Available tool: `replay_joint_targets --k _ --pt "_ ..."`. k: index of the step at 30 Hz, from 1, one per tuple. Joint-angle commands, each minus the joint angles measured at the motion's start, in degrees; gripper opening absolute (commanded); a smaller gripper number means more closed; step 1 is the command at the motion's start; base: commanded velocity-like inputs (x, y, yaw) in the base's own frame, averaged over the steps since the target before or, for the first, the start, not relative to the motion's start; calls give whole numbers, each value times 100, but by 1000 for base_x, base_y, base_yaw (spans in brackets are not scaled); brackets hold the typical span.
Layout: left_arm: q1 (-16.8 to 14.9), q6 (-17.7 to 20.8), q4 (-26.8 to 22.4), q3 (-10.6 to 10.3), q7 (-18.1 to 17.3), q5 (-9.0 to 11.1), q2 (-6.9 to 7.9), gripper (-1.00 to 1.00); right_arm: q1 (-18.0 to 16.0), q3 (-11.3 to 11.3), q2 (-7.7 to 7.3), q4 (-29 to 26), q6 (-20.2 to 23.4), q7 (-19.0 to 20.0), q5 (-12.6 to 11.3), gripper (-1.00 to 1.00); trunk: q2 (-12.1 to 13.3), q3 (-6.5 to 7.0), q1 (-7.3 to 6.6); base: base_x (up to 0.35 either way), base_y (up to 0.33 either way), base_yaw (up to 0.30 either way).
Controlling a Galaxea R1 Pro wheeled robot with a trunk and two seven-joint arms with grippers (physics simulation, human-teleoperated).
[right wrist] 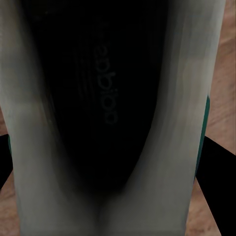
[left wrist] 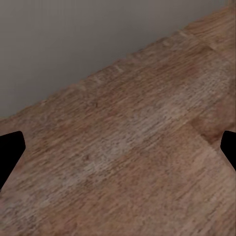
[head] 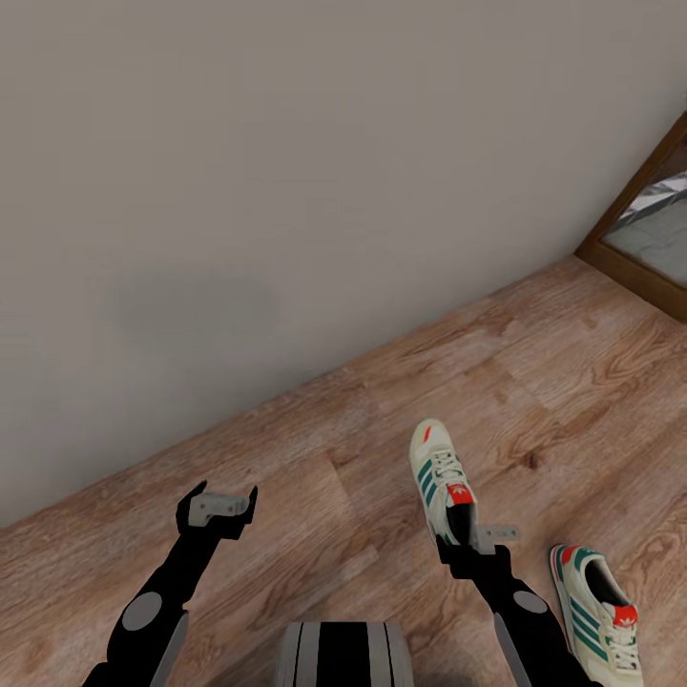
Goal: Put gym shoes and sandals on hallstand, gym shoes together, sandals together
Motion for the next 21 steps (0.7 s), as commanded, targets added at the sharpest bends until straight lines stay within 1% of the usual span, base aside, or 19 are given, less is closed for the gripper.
replay_joint_targets --k 1,4,21 --pt "-1 31 -9 -5 -1 -10 3 100 -1 -1 0 -9 32 1 1 -100 -1 6 -1 0 0 0" --pt "-1 31 -9 -5 -1 -10 3 100 -1 -3 1 -11 32 1 1 -100 -1 34 -1 0 0 0" --pt "-1 32 -9 -5 -1 -10 3 100 -1 -2 -2 -14 32 1 1 -100 -24 -183 43 0 0 0"
